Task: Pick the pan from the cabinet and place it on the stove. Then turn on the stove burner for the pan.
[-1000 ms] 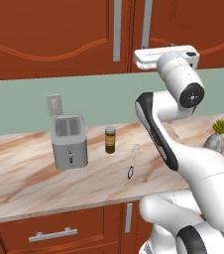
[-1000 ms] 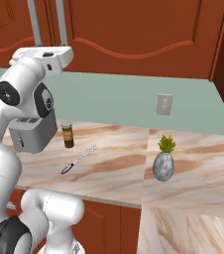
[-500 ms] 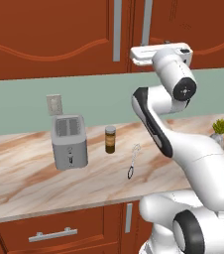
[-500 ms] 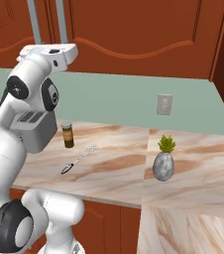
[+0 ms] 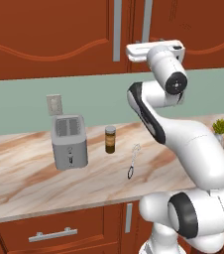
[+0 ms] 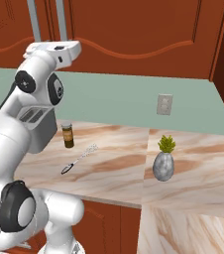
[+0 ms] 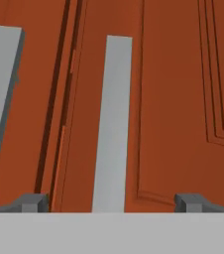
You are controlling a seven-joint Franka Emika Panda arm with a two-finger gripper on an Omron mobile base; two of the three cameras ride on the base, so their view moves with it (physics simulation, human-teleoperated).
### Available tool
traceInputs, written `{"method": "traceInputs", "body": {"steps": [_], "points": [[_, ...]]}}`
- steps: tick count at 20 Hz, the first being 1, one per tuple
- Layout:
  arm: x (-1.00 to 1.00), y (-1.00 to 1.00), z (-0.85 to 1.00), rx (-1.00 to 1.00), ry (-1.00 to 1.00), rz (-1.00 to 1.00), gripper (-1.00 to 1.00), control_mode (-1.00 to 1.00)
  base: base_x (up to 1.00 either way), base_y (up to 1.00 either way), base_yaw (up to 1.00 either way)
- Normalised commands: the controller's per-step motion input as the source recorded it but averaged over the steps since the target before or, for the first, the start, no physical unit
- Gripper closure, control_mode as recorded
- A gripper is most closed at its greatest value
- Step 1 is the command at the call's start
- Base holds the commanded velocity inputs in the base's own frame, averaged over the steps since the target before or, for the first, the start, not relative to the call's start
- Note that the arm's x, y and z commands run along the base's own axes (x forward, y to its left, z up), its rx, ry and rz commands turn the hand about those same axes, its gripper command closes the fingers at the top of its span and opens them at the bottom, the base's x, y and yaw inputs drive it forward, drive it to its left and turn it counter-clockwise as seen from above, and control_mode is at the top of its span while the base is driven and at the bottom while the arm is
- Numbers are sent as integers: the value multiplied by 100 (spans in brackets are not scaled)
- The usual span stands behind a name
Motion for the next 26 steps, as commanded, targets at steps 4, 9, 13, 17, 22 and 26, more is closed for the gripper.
{"method": "traceInputs", "body": {"steps": [4, 9, 13, 17, 22, 26], "points": [[35, 2, 0, 0, 0, 0, -100, -100, 0, 0, 0], [35, 0, 0, 0, 0, 0, -100, -100, 0, 0, 0], [36, 0, 0, 0, 0, 0, -100, -100, 0, 0, 0], [38, 1, -1, 0, 0, 1, 100, -100, 0, 0, 0], [33, 7, -4, 0, 0, 1, 100, -100, 0, 0, 0], [4, 3, -3, 0, 1, 0, 100, -100, 0, 0, 0]]}}
